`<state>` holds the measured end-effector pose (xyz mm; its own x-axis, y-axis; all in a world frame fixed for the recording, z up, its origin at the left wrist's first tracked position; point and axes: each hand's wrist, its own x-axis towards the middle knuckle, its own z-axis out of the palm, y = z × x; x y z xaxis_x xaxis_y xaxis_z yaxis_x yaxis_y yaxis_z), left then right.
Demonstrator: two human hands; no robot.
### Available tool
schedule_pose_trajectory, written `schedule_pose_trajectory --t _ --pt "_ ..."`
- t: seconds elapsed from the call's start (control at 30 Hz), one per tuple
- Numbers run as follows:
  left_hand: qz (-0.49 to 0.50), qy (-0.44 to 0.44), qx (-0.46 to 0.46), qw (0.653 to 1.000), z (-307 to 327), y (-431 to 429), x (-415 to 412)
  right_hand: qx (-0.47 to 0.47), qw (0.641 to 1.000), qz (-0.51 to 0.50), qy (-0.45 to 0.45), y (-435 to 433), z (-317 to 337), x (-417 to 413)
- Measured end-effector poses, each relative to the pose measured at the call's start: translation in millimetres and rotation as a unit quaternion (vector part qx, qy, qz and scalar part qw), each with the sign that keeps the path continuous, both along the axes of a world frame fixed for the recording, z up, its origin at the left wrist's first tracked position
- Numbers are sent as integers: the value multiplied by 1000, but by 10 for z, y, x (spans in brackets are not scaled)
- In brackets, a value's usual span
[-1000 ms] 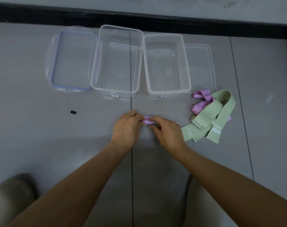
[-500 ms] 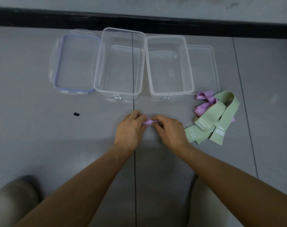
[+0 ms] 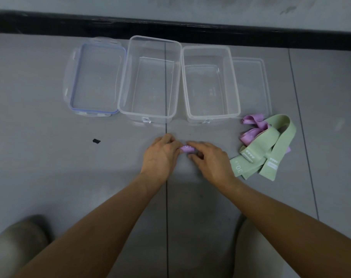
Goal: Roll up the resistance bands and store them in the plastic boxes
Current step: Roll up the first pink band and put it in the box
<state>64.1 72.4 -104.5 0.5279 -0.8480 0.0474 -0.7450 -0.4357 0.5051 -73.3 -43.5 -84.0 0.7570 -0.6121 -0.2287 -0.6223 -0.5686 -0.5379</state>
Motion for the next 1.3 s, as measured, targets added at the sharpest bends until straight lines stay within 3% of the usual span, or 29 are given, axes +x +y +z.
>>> schedule_pose_trajectory --t 0.63,0.83,1.0,1.2,1.3 --pt "12 -44 65 997 61 5 -34 -60 997 50 18 -57 -34 109" --pt "0 67 -12 998 105 55 60 -26 996 88 -12 -108 66 123" --pt "39 173 -99 979 347 36 234 59 993 19 -99 -103 255 314" --pt "102 227 -144 958 700 42 476 80 986 31 -141 -153 612 658" --pt "99 202 -134 965 771 44 599 85 986 50 -138 -200 752 757"
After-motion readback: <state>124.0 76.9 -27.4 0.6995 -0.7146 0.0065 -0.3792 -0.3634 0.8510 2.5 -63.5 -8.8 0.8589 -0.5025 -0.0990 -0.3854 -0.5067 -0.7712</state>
